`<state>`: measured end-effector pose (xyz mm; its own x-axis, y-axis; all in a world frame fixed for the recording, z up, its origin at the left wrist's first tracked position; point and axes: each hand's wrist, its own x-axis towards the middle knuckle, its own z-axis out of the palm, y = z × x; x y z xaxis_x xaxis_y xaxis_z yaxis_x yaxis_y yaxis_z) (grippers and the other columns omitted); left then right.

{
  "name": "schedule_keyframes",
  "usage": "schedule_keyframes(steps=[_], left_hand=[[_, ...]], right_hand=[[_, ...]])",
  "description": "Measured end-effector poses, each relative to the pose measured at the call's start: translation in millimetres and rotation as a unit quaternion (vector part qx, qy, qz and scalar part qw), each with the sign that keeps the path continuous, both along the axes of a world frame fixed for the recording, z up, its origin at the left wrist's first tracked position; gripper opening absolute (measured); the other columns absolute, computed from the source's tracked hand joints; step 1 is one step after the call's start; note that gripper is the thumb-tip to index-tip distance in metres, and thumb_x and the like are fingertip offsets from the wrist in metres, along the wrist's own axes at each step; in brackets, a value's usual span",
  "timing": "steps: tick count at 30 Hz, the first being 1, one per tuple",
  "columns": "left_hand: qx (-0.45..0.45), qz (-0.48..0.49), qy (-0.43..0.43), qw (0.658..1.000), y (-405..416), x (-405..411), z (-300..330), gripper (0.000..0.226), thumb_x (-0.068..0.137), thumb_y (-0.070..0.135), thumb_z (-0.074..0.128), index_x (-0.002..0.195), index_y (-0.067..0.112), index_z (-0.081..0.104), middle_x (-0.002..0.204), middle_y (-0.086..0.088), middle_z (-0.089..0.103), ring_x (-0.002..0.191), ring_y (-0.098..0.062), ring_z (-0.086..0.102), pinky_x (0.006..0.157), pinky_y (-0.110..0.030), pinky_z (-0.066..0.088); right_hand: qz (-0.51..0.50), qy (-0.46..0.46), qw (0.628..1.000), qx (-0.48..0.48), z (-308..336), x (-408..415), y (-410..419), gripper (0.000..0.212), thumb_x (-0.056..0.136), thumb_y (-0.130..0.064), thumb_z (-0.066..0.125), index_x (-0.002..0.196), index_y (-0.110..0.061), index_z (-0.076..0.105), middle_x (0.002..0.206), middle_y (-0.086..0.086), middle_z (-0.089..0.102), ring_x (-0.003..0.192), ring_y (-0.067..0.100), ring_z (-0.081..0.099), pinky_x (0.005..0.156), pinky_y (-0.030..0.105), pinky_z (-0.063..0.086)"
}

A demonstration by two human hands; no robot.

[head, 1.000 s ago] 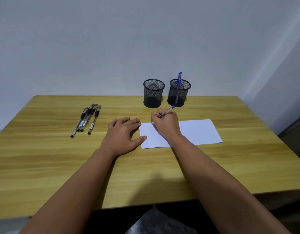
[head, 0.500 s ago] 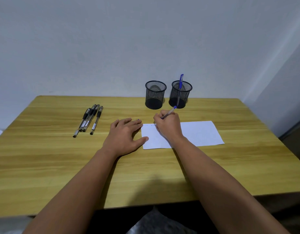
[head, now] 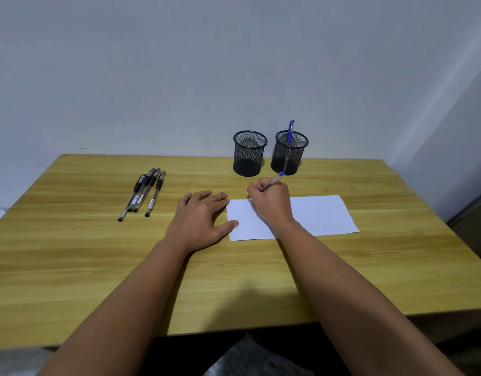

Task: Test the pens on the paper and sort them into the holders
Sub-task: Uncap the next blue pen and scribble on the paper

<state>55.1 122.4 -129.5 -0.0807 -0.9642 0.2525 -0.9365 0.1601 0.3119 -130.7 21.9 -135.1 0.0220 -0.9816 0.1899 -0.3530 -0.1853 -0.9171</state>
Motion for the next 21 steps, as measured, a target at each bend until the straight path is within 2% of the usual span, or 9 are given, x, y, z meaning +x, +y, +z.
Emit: schedule_keyframes(steps=[3, 5, 9, 12, 15, 19, 21], left_hand=[[0.0, 0.001, 0.006, 1.0, 0.2, -0.5, -0.2, 0.073, 0.084, 0.077, 0.045, 0.144, 0.037, 0.053, 0.154, 0.023, 0.044, 0.146, -0.013, 0.032, 0.12, -0.049, 0.017], [-0.001, 0.003, 0.006, 1.0, 0.1, 0.2, -0.3, 0.073, 0.084, 0.078, 0.045, 0.144, 0.038, 0.053, 0.154, 0.023, 0.044, 0.146, -0.012, 0.032, 0.121, -0.048, 0.017], [-0.001, 0.002, 0.007, 1.0, 0.3, 0.1, -0.3, 0.072, 0.084, 0.077, 0.047, 0.144, 0.037, 0.053, 0.154, 0.023, 0.044, 0.146, -0.012, 0.032, 0.121, -0.048, 0.017], [0.002, 0.002, 0.002, 1.0, 0.2, 0.7, 0.0, 0.072, 0.085, 0.077, 0.046, 0.144, 0.037, 0.053, 0.154, 0.022, 0.044, 0.146, -0.012, 0.032, 0.12, -0.048, 0.017], [0.001, 0.004, 0.0, 1.0, 0.1, 0.5, 0.1, 0.073, 0.084, 0.078, 0.044, 0.145, 0.038, 0.052, 0.154, 0.023, 0.043, 0.146, -0.012, 0.032, 0.121, -0.048, 0.017], [0.003, 0.003, -0.001, 1.0, 0.2, 0.9, -0.5, 0.074, 0.084, 0.079, 0.043, 0.145, 0.038, 0.052, 0.155, 0.022, 0.043, 0.147, -0.012, 0.031, 0.121, -0.049, 0.017], [0.003, 0.003, 0.001, 1.0, 0.1, 0.6, -0.5, 0.074, 0.084, 0.079, 0.043, 0.145, 0.038, 0.052, 0.155, 0.023, 0.043, 0.147, -0.012, 0.031, 0.121, -0.048, 0.017]], right_hand=[[0.001, 0.0, 1.0, -0.002, 1.1, -1.9, 1.3, 0.04, 0.093, -0.015, 0.066, 0.062, -0.004, 0.044, 0.057, 0.01, 0.04, 0.057, 0.024, 0.042, 0.056, 0.034, 0.041], [0.003, 0.001, 1.0, -0.01, 0.9, -1.7, 1.8, 0.041, 0.094, -0.015, 0.066, 0.063, -0.001, 0.043, 0.056, 0.006, 0.039, 0.057, 0.023, 0.042, 0.055, 0.036, 0.042], [-0.019, 0.01, 1.0, -0.016, 0.7, -1.4, 0.5, 0.04, 0.093, -0.014, 0.065, 0.059, -0.008, 0.044, 0.053, -0.002, 0.039, 0.057, 0.021, 0.044, 0.06, 0.042, 0.055], [-0.02, 0.015, 1.0, -0.01, 0.0, -1.1, 0.2, 0.037, 0.095, -0.016, 0.065, 0.065, -0.001, 0.05, 0.056, 0.001, 0.044, 0.059, 0.022, 0.051, 0.07, 0.051, 0.064], [-0.02, 0.01, 1.0, -0.001, 0.4, -0.5, 0.4, 0.034, 0.096, -0.015, 0.065, 0.071, 0.005, 0.054, 0.06, 0.007, 0.045, 0.06, 0.023, 0.049, 0.063, 0.047, 0.058], [-0.023, 0.01, 1.0, -0.001, 2.7, 0.0, 0.9, 0.039, 0.096, -0.014, 0.063, 0.061, -0.013, 0.045, 0.058, 0.002, 0.04, 0.059, 0.023, 0.044, 0.058, 0.042, 0.049], [-0.018, 0.006, 1.0, -0.002, 3.3, 0.1, 1.8, 0.041, 0.097, -0.014, 0.063, 0.061, -0.016, 0.043, 0.058, 0.003, 0.039, 0.059, 0.021, 0.042, 0.058, 0.037, 0.044]])
